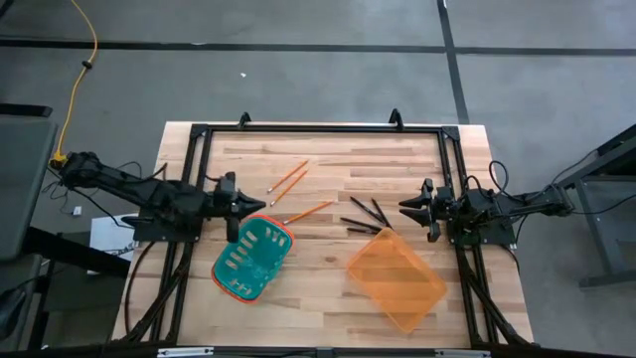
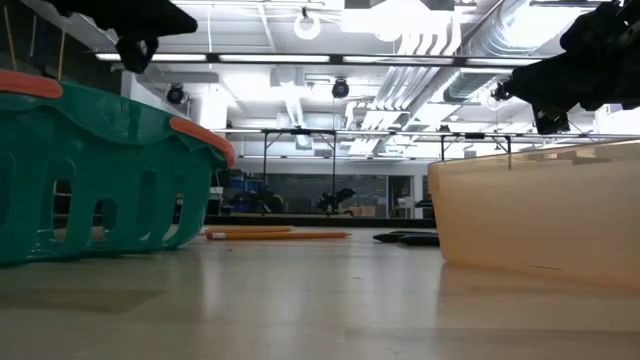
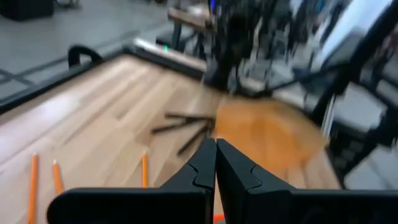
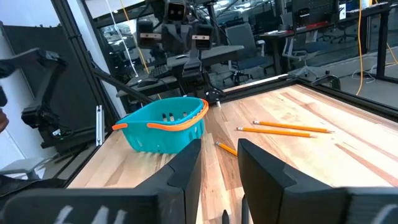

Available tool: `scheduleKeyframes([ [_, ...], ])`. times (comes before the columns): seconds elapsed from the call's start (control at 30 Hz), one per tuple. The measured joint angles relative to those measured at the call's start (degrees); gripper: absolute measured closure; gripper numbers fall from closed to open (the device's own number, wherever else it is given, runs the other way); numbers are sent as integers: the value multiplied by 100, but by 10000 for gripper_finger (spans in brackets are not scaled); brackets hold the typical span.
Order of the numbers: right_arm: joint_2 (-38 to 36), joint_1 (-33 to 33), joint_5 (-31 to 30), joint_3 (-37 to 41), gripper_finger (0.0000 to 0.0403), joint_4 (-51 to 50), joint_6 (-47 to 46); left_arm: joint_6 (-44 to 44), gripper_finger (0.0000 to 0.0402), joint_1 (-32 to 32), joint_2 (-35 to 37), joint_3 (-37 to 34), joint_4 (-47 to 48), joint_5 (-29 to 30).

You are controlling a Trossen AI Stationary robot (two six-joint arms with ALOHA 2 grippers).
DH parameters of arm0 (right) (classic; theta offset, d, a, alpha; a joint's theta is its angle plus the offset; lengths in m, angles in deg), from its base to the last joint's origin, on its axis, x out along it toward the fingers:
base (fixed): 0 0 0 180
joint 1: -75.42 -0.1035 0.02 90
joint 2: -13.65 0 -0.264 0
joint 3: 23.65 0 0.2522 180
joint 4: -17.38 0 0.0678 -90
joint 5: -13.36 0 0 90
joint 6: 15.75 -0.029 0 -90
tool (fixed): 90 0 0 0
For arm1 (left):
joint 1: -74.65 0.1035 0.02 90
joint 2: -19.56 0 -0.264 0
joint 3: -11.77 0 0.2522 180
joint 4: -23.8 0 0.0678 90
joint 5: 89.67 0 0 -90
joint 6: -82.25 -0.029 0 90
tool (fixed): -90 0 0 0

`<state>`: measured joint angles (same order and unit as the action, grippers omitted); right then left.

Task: Sort pens & pencils
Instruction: Put the orange pencil into the blue basket

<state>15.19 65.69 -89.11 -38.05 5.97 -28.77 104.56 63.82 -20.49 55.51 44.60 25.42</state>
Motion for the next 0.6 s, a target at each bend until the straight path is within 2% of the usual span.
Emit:
scheduleKeyframes([
  [0.27, -2, 1, 0, -2, 306, 0, 0, 11, 401, 116, -976, 794, 969, -284],
  [0.43, -2, 2, 1, -1, 306, 0, 0, -5, 401, 959, -1570, 1385, 1500, -1374],
  [0.6, -2, 0, 2, 0, 306, 0, 0, -291, 401, 1759, -2146, 1913, 1988, -2063],
])
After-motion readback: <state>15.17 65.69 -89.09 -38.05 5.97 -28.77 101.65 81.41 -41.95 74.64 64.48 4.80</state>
